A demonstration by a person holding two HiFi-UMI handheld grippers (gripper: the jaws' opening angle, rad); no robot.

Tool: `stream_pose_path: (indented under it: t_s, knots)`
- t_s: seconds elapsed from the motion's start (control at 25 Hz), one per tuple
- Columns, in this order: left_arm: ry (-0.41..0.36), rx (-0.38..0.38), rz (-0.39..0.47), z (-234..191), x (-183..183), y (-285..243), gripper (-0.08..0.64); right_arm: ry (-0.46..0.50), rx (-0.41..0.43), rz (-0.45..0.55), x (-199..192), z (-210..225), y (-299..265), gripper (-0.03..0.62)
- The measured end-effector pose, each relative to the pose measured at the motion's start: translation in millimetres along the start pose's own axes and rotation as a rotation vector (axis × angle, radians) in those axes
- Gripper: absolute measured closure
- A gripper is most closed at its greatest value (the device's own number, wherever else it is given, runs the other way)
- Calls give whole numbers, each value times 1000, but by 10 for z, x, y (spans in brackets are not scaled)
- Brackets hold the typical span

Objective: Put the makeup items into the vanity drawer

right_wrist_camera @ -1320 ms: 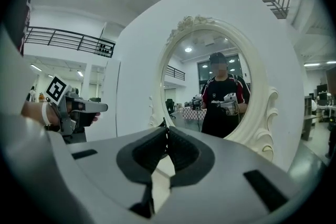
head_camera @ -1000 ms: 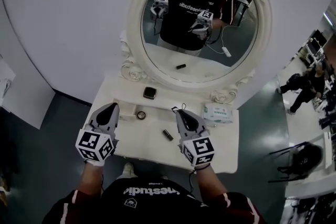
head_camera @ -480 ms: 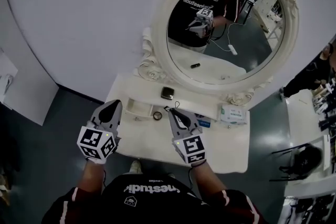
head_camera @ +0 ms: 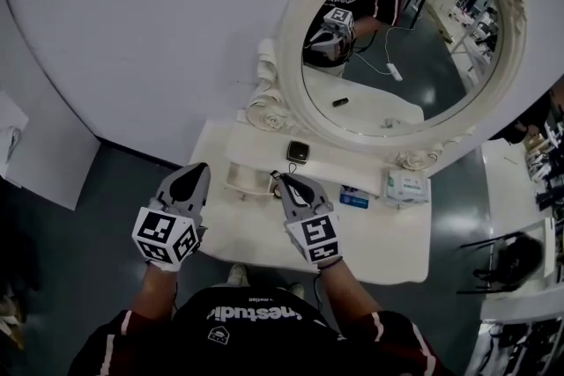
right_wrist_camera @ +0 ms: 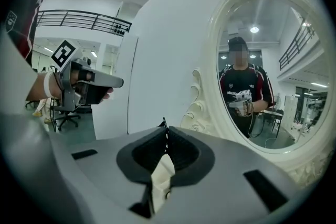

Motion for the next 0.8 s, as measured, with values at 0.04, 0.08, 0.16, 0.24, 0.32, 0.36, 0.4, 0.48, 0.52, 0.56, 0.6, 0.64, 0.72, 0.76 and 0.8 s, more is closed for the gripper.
stream_pose_path:
  t_s: [0.04, 0.08, 0.16, 0.24, 0.32, 0.36, 0.4, 0.48, 0.52, 0.56, 0.6, 0.64, 0.72, 0.76, 0.8]
  knots:
    - [3, -1, -2, -21, -18, 2, 554, 0, 3, -8, -27, -17, -45, 572]
    - [6, -1, -5, -39, -37, 8, 554, 1, 8, -16, -60, -39, -90, 572]
    - [12, 0, -8, -81, -74, 23, 554, 7, 18, -36, -139, -88, -189, 572]
    - [18, 3, -11, -135, -109, 32, 555, 13, 29, -54, -219, -138, -298, 572]
    - [25, 9, -15, -185, -146, 47, 554, 17, 44, -71, -294, -200, -402, 572]
    - [28, 12, -19, -207, -164, 59, 554, 19, 53, -79, -330, -232, -450, 572]
    - [31, 15, -22, -228, -179, 69, 554, 22, 60, -87, -366, -263, -498, 572]
    - [37, 20, -29, -273, -209, 83, 554, 36, 74, -105, -436, -320, -588, 572]
    - [40, 23, -32, -297, -225, 91, 555, 48, 81, -117, -476, -349, -628, 572]
    - [43, 27, -36, -321, -242, 102, 555, 61, 88, -130, -520, -380, -662, 572]
    - [46, 31, -40, -345, -256, 114, 554, 70, 95, -142, -565, -410, -692, 572]
    - [48, 34, -43, -367, -266, 127, 554, 74, 103, -152, -606, -439, -719, 572]
    - [51, 42, -47, -404, -279, 150, 555, 71, 118, -167, -680, -491, -768, 572]
    - [51, 45, -48, -419, -285, 157, 555, 70, 126, -174, -716, -514, -793, 572]
    - [52, 47, -50, -434, -293, 162, 554, 69, 132, -181, -751, -536, -817, 572]
Point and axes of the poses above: the fingertips, and each gripper's own axes: y backward along the fingers, z to its right, x out of its top, the point moved 1 cm from there along y, backward along the fingers, and after that the axes turned 4 degrees about -x, right-handed, at the moved point
